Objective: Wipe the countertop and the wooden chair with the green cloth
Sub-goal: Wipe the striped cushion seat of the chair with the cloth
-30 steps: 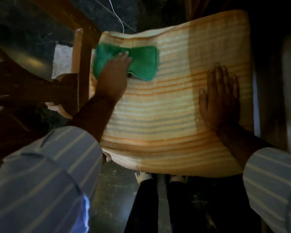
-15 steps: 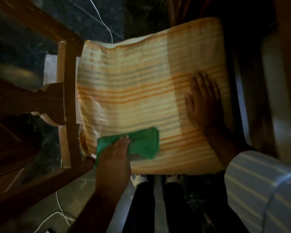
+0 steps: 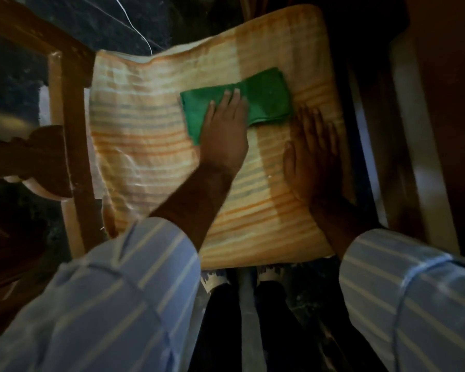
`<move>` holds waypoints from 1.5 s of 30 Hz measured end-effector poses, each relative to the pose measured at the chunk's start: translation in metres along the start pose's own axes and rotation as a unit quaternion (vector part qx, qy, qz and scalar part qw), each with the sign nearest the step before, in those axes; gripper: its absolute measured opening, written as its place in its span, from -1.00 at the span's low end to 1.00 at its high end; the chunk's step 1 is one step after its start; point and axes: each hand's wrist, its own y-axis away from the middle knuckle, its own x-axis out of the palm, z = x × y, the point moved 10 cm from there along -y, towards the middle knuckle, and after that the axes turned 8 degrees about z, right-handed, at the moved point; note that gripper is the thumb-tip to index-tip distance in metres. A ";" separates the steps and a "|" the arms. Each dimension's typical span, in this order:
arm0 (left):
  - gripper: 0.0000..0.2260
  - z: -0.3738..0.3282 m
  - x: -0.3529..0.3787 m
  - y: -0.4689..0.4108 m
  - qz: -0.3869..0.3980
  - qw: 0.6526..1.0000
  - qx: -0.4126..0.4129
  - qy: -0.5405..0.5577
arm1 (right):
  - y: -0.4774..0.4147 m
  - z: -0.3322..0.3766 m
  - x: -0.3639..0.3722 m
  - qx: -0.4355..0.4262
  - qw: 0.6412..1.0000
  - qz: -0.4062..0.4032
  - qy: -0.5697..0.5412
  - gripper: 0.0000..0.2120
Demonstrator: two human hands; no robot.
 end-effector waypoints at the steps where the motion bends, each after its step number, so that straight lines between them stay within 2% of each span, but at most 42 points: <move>1: -0.40 -0.008 0.009 0.011 0.006 1.000 0.021 -0.014 | 0.001 -0.001 -0.001 0.000 1.000 -0.009 -0.010 -0.44; 4: -0.41 -0.035 0.036 0.067 0.039 0.992 0.114 -0.028 | 0.003 -0.004 0.000 -0.018 1.000 -0.012 -0.005 -0.36; 6: -0.44 -0.049 0.055 0.112 0.069 0.980 0.182 -0.034 | 0.001 -0.004 0.004 -0.015 0.999 0.002 0.031 -0.42; 10: -0.59 -0.074 0.076 0.194 0.120 0.938 0.325 -0.032 | -0.001 -0.001 0.000 0.000 1.000 0.004 0.001 -0.46; 13: -0.69 -0.081 0.075 0.226 0.168 0.910 0.378 0.007 | 0.002 0.000 -0.001 -0.004 1.000 0.002 0.002 -0.46; 15: -0.63 -0.070 0.062 0.222 0.176 0.921 0.346 0.041 | 0.001 0.001 -0.003 -0.002 1.000 0.000 0.004 -0.46; 17: -0.49 -0.042 0.034 0.203 0.178 0.939 0.265 0.129 | 0.001 0.004 -0.005 0.012 1.000 0.002 0.001 -0.45; 19: -0.44 0.001 -0.014 0.177 0.114 0.957 0.166 0.208 | 0.001 0.010 -0.006 0.037 0.999 0.004 0.000 -0.44; 21: -0.49 0.050 -0.067 0.154 -0.010 0.974 0.105 0.201 | 0.001 0.024 -0.004 0.053 0.999 0.012 -0.006 -0.39; 23: -0.58 0.094 -0.102 0.129 -0.083 0.982 0.046 0.160 | -0.001 0.043 -0.001 0.034 0.999 0.018 -0.014 -0.36; 27: -0.59 0.163 -0.110 0.068 -0.132 0.980 -0.072 0.128 | -0.004 0.078 0.006 -0.067 0.997 0.024 -0.014 -0.37; 30: -0.59 0.174 -0.069 0.041 -0.101 0.979 -0.118 0.130 | -0.005 0.080 0.009 -0.081 0.996 0.028 -0.004 -0.37; 35: -0.50 0.141 -0.016 0.059 -0.103 0.987 -0.100 0.079 | -0.005 0.079 0.008 -0.081 0.997 0.019 -0.007 -0.39; 37: -0.41 0.118 0.007 0.085 -0.068 0.993 -0.085 0.049 | -0.004 0.078 0.008 -0.080 0.997 0.015 -0.008 -0.40; 41: -0.34 0.061 0.054 0.170 0.015 0.998 -0.005 0.057 | -0.004 0.076 0.008 -0.082 0.996 0.016 -0.009 -0.42; 45: -0.48 0.023 0.088 0.246 0.091 0.990 0.089 0.067 | -0.004 0.077 0.009 -0.079 0.997 0.015 -0.015 -0.41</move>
